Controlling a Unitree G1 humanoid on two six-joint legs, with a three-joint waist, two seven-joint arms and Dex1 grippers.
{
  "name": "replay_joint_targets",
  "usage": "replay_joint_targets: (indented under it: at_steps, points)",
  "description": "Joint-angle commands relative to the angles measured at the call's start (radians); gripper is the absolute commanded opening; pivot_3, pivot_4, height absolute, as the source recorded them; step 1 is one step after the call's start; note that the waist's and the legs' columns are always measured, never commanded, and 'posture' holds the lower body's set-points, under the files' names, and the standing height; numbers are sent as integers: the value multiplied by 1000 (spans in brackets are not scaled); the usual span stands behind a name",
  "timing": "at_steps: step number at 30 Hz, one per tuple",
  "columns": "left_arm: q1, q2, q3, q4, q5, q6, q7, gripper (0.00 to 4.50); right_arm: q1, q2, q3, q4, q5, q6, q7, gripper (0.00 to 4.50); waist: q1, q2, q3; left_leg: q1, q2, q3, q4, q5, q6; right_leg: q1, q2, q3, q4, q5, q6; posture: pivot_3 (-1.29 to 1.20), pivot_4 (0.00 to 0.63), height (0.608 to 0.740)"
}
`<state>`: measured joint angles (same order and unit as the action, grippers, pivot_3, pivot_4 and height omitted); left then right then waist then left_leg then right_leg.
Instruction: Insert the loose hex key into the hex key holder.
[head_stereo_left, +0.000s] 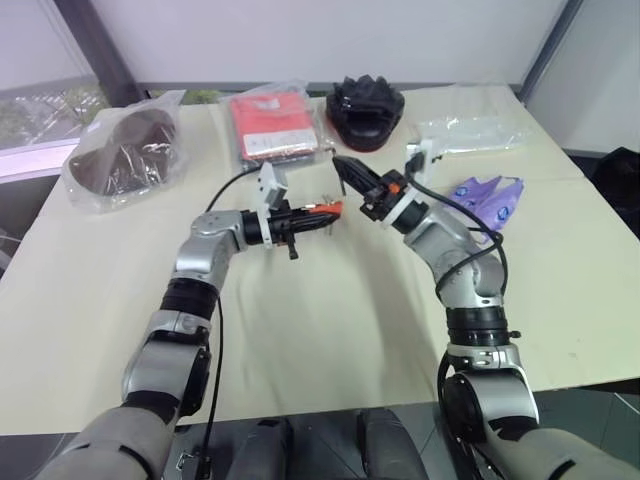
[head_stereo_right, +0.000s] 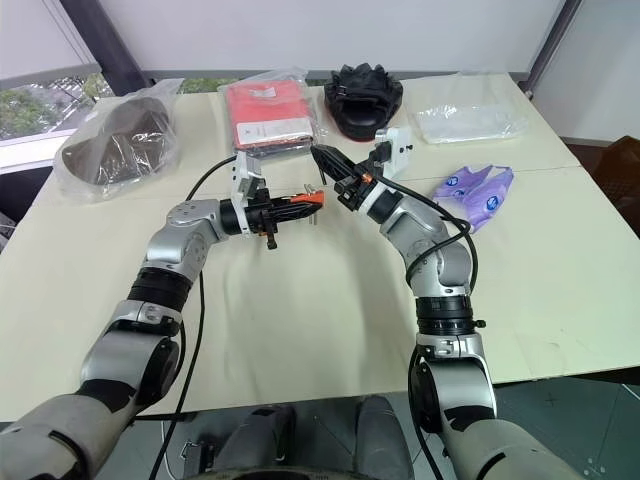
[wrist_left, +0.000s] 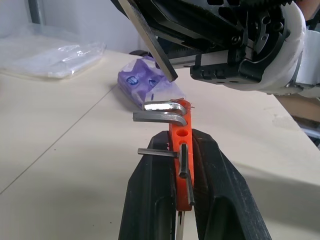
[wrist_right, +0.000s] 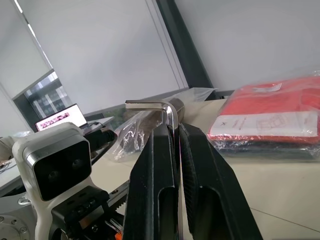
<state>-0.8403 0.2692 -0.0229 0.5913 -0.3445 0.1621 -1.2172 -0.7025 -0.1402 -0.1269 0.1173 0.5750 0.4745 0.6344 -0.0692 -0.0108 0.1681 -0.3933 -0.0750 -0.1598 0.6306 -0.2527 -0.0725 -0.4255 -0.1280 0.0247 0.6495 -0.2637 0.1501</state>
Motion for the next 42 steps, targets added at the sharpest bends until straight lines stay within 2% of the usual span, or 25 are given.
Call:
replay_joint_targets:
  at_steps: [1,14,24,42]
  points:
    - [-34,-6,20,-29,-18,-13,5,0,0,3,-4,-48,21,-14,3,88,0,0,0,0,0,0,0,0,0,0,0,0,0,0,0,0,150,740]
    - [-43,-11,36,-45,-38,8,20,0,10,14,0,-38,18,-20,2,88,0,0,0,0,0,0,0,0,0,0,0,0,0,0,0,0,150,740]
    - [-8,4,-1,-64,-13,-2,-2,0,8,15,-3,-39,19,-19,-1,88,0,0,0,0,0,0,0,0,0,0,0,0,0,0,0,0,150,740]
    - [-39,-34,4,-15,8,-37,14,0,22,23,8,-76,26,-2,-7,88,0,0,0,0,0,0,0,0,0,0,0,0,0,0,0,0,150,740]
